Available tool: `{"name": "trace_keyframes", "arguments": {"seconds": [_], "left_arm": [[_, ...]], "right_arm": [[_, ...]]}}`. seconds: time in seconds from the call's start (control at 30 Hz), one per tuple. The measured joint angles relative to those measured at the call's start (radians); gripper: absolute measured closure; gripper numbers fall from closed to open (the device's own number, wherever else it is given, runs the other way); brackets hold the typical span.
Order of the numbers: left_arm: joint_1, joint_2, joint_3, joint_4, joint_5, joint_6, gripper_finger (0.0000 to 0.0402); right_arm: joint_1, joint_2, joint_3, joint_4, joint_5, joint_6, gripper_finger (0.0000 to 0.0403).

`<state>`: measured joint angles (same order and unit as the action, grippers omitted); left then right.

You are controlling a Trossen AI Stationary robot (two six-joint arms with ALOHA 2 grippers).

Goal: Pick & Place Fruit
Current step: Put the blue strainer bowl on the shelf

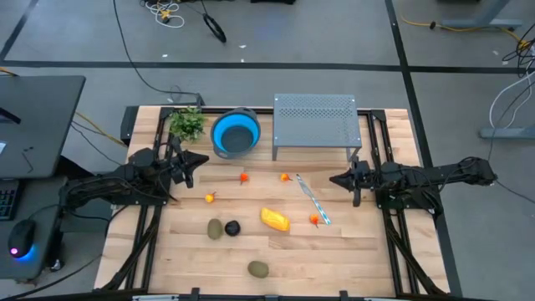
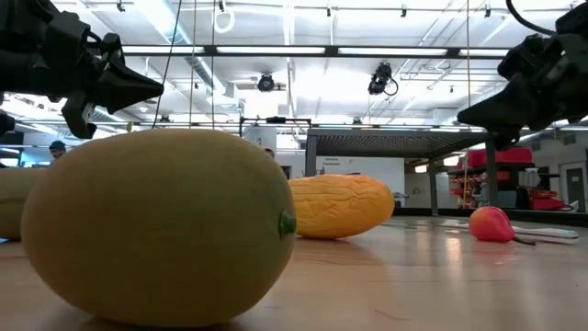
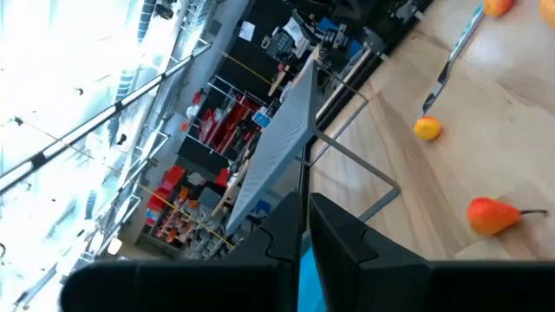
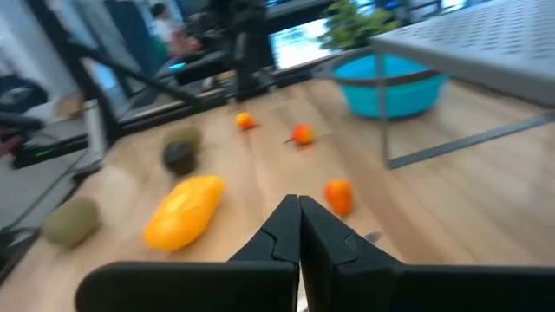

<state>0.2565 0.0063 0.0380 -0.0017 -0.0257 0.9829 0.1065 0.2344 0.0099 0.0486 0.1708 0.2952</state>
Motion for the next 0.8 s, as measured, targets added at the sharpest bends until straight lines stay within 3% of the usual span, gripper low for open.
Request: {"name": "trace_keyframes", "arguments": {"seconds": [0.37,0.43,0.6,0.8], "left_arm": [[0.0,0.0,0.0,0.003,0.003,-0.043,0.037],[0.0,0.0,0.0,-0.006,0.032,-0.161,0.037],[-0.001,0.0,-0.005,0.0,0.176,-0.694,0.037],[0.0,0.0,-0.006,0.038,0.179,-0.971,0.037]], "right_arm": [[0.0,0.0,0.0,0.0,-0.025,0.0,0.04],[0.0,0.0,0.0,0.0,-0.025,0.0,0.04],[0.0,0.0,0.0,0.038,0.018,-0.043,0.04],[0.0,0.0,0.0,0.164,0.183,-0.138,0.04]]}}
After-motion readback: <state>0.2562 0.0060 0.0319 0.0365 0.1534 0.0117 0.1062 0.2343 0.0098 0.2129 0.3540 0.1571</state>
